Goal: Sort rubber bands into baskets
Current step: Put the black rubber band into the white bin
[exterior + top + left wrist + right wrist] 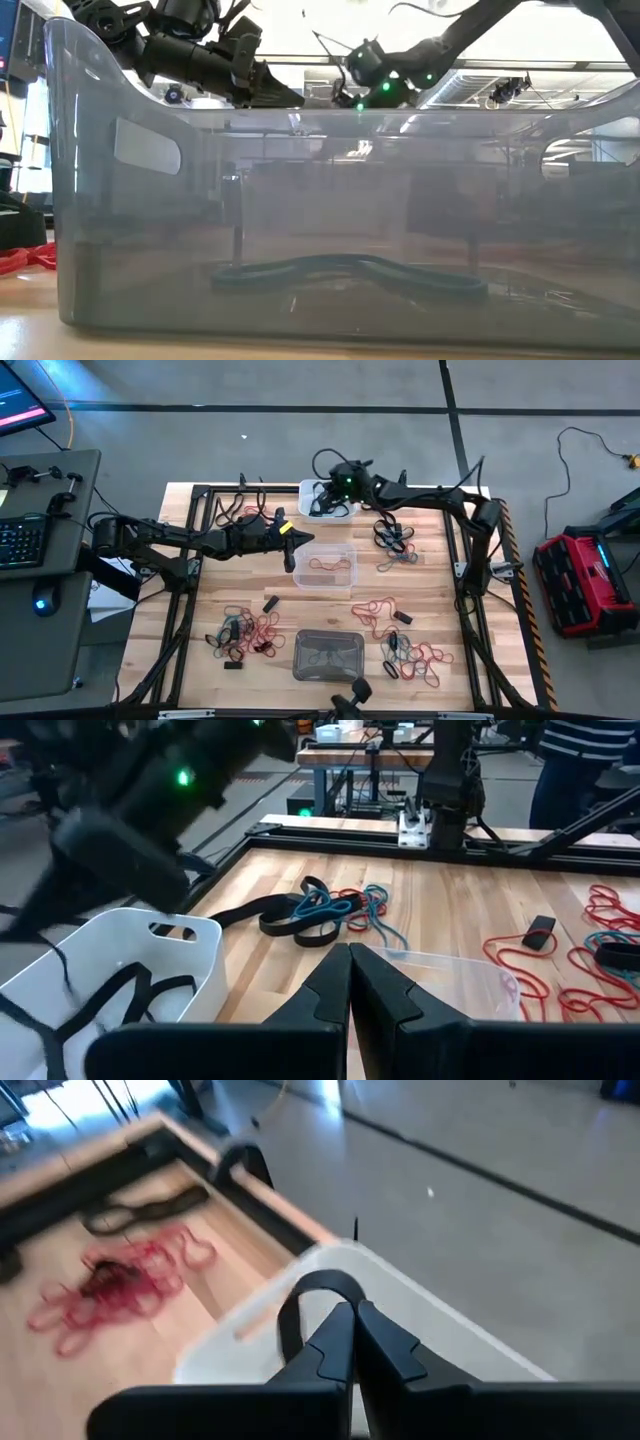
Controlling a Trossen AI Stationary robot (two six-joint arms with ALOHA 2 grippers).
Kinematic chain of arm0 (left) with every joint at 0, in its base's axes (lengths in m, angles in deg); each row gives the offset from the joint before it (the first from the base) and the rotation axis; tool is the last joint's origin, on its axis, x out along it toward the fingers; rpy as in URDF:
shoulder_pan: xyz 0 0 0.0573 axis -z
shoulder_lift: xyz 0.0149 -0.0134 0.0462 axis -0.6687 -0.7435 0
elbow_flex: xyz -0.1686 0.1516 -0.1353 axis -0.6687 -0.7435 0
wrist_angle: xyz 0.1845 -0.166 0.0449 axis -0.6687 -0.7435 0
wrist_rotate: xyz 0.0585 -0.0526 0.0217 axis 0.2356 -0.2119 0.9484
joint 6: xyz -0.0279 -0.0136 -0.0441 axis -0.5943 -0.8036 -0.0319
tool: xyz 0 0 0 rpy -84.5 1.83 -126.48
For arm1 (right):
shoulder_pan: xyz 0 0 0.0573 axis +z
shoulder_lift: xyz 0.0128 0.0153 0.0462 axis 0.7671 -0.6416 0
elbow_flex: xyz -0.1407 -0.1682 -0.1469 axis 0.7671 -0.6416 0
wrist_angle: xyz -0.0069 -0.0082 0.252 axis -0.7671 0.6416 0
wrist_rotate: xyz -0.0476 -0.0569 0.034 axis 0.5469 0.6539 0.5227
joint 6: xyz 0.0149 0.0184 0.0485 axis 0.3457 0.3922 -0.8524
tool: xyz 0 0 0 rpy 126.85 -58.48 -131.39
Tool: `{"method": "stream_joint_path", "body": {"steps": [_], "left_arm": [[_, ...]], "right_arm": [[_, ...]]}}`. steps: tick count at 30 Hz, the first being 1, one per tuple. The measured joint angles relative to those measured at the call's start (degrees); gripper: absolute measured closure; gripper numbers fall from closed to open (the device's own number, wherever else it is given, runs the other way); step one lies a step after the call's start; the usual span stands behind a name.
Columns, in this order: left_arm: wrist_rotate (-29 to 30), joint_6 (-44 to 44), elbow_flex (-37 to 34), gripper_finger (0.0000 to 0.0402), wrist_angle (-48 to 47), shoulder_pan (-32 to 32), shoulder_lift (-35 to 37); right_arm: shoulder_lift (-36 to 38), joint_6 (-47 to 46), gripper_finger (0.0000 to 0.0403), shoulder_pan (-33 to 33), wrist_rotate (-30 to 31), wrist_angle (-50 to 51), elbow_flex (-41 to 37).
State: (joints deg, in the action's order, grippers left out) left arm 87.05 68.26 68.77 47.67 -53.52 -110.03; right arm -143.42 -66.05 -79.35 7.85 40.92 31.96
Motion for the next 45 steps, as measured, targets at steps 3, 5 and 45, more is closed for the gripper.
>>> {"method": "stream_joint_path", "body": {"steps": [3,5,45], "left_arm": [[0.0,0.0,0.0,0.0401,-0.2,0.0,0.0],[0.0,0.0,0.0,0.0401,-0.2,0.0,0.0],[-0.7,-1.0,0.0,0.0402,-0.3,0.3,0.0]], "right_arm": [[-0.2,0.2,0.0403,-0.2,2.2,3.4,0.0],[-0.2,1.3,0.0402,-0.4,4.0,5.9,0.0],[14.0,20.5,0.0398,-4.0,-3.5,11.5,-4.6]]}}
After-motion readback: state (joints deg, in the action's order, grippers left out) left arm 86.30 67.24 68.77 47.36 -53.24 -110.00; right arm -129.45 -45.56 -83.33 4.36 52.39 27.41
